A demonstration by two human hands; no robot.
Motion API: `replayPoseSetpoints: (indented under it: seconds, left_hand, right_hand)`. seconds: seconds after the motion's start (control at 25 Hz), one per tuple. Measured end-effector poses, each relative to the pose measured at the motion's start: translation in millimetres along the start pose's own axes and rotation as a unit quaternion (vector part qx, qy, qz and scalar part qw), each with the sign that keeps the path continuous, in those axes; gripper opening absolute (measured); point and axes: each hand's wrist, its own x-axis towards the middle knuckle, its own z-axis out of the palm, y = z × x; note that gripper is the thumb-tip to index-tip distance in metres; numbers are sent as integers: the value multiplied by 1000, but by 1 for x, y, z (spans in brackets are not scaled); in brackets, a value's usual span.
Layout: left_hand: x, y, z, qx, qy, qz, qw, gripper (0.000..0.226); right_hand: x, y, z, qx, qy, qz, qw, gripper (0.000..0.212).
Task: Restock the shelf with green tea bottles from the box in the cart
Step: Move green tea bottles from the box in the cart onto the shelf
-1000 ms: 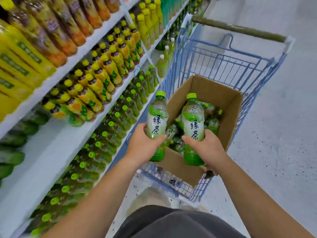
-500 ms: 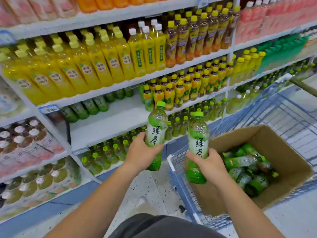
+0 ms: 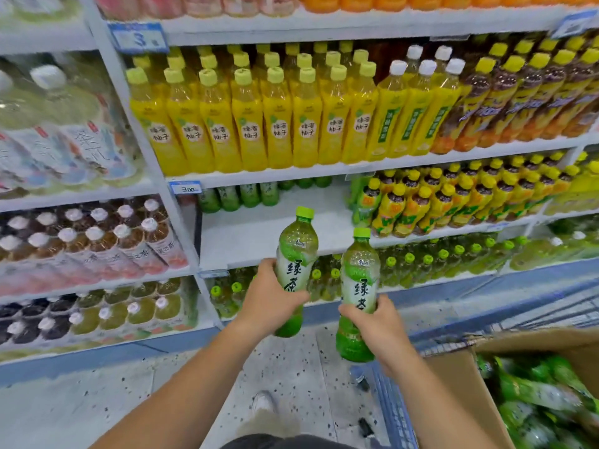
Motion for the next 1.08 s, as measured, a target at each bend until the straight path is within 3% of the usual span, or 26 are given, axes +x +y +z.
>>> replayPoseSetpoints:
  seconds: [0.2, 0.32, 0.64, 0.84, 1.08]
  left_hand:
    - [67, -21, -21, 40, -26, -12, 999, 45]
    - [99, -31, -22, 55, -23, -9, 998, 47]
    - [214, -80, 16, 69, 30, -8, 997, 43]
    - [286, -89, 40, 64, 72, 46, 994, 38]
    - [332, -90, 49, 30, 119, 88, 989, 46]
  right_hand:
    - [46, -28, 46, -12, -1, 15, 1000, 33]
    - [82, -38, 59, -24, -2, 7, 1000, 39]
    - [225, -22, 79, -45, -35, -44, 997, 32]
    - [301, -21, 93, -37, -40, -121, 991, 25]
    - [351, -22, 101, -24, -40, -216, 975, 35]
